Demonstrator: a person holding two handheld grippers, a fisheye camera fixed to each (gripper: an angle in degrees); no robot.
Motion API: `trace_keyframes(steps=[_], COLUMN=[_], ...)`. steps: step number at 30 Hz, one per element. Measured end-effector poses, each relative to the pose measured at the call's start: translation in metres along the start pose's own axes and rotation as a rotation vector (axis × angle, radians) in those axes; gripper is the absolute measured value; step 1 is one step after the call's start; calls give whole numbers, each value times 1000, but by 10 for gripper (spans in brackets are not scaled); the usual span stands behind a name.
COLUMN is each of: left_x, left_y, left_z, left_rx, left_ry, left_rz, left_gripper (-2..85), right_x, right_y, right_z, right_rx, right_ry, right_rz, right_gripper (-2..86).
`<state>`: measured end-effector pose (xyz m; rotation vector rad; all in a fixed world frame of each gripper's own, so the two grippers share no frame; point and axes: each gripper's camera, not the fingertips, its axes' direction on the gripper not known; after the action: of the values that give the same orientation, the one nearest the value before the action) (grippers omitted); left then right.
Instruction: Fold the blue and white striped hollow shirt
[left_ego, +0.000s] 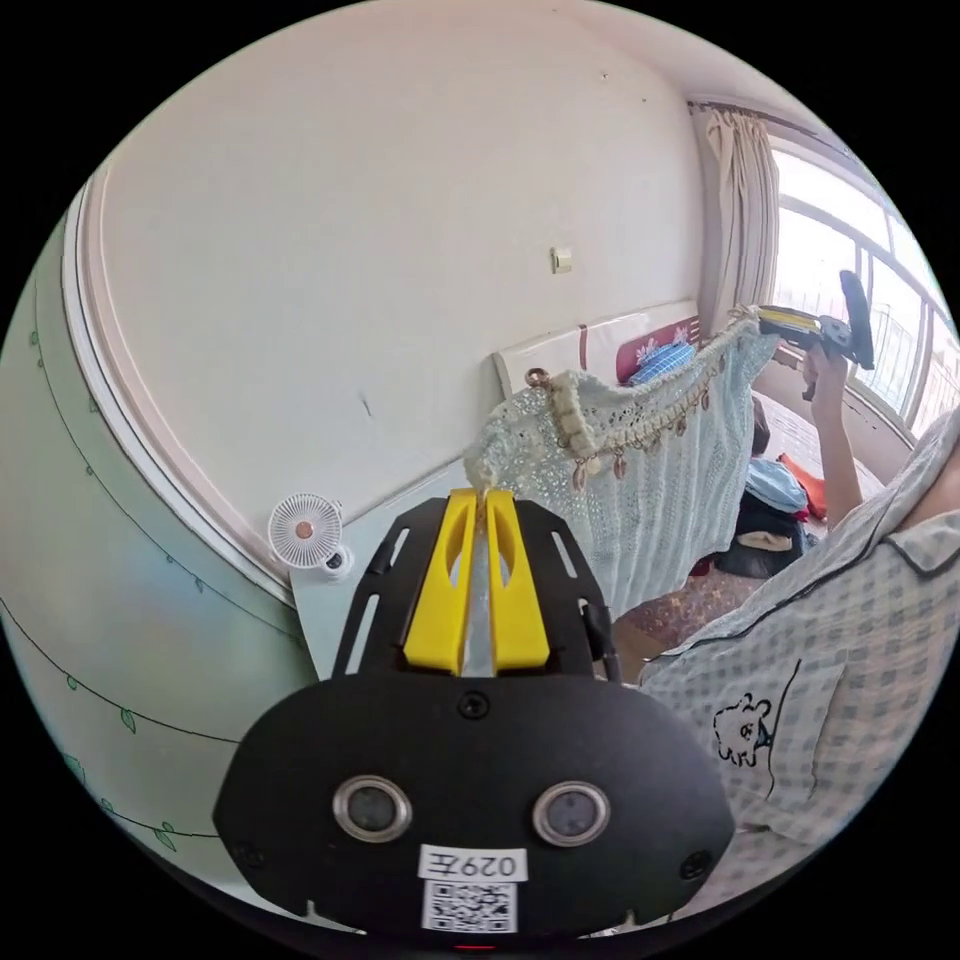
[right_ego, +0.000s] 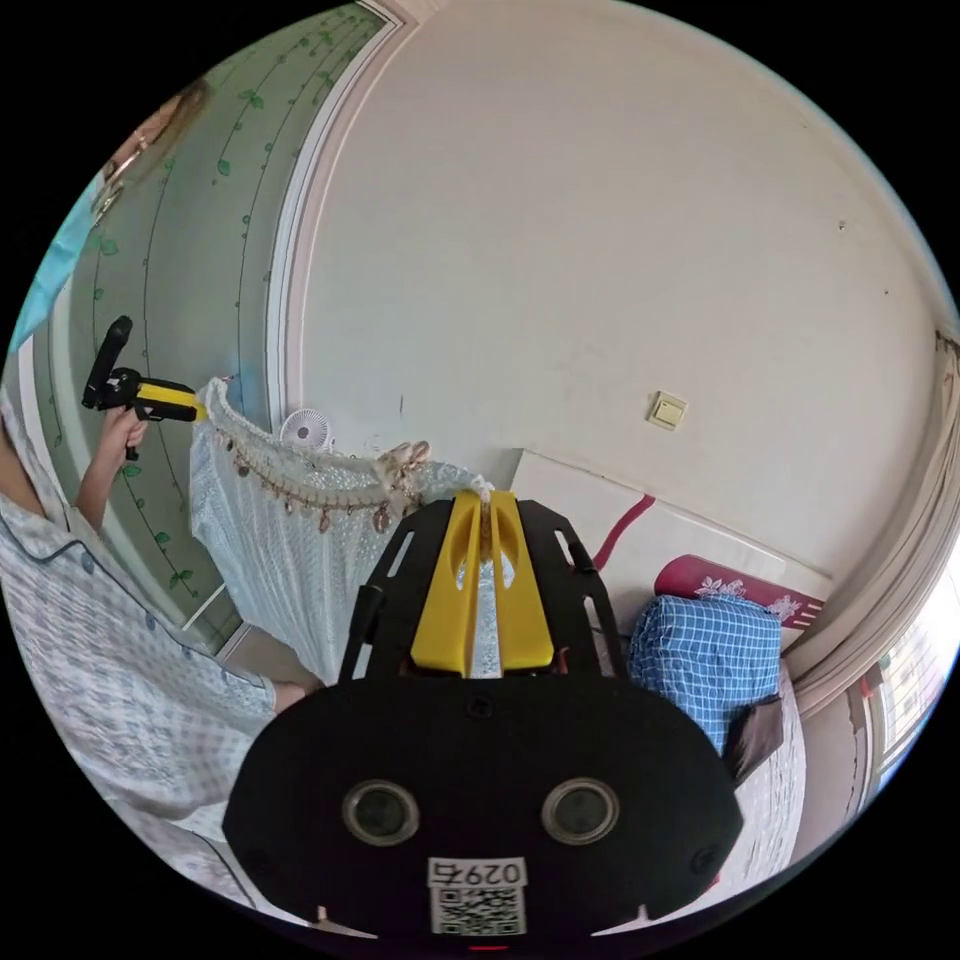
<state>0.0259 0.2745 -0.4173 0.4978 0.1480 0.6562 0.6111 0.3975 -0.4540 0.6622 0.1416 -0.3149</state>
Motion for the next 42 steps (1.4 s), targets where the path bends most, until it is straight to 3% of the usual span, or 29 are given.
trace_keyframes(steps=[8, 15, 22, 28, 31, 35, 39, 42], left_x=[-39, -112, -138, -140, -134, -130, -108, -65], left_y=[-57, -119, -105, -98, -90, -96, -92, -59], left_z=[178, 463, 703, 811, 852, 839, 791, 783], left_rx=[-191, -515, -776, -840, -905, -767, -655, -640], left_ry=[-135, -159, -103, -163, -196, -243, -335, -104], left_rz=[52, 91, 21, -44, -43, -107, -177, -263], left_gripper=[-9, -9, -9, 1, 30, 83, 67, 13], right_x=[24, 59, 32, 22, 29, 62, 83, 69], right_y=[-31, -53, -20, 25, 54, 83, 132, 192], right_z=[222, 541, 801, 905, 956, 955, 913, 902], right_rx=[-202, -457, -728, -746, -843, -691, -537, -626], right_ry=[-138, -330, -299, -224, -349, -363, -456, -520], right_rz=[16, 144, 207, 222, 237, 345, 358, 326], right_gripper=[2, 3, 5, 10, 23, 50, 15, 3])
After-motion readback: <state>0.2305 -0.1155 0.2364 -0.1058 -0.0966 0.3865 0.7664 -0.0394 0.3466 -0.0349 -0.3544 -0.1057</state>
